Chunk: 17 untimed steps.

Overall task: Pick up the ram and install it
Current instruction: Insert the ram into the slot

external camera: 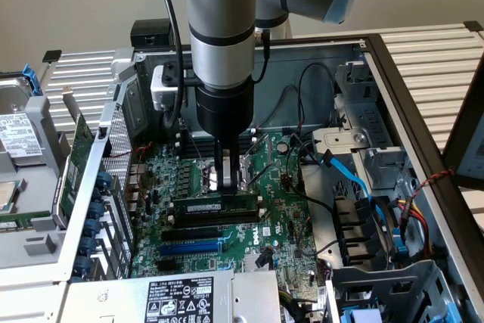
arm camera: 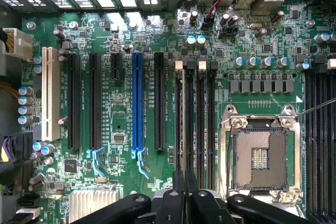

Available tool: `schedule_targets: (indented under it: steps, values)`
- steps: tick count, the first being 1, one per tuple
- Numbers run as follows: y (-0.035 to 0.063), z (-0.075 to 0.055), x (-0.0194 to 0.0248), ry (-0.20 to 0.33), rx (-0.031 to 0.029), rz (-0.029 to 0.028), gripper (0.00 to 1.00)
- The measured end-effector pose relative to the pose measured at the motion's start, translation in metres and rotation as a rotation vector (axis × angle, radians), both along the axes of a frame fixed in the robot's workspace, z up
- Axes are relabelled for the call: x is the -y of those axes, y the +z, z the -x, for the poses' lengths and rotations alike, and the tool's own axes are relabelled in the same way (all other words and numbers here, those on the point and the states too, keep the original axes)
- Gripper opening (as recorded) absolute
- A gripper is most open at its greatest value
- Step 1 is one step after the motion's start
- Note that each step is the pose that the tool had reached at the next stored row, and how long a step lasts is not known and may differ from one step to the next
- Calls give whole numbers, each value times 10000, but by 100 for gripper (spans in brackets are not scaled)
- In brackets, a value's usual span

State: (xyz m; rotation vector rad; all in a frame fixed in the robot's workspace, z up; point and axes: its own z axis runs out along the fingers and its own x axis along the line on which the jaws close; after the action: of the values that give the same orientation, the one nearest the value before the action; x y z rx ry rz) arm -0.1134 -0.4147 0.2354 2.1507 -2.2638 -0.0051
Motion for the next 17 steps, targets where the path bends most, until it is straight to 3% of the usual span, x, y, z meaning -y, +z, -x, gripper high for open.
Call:
schedule_targets:
  steps: [5,17]
  values:
    - [-2,0,23,-1,0,1,13]
    - [-18,1,18,-1,1,-1,13]
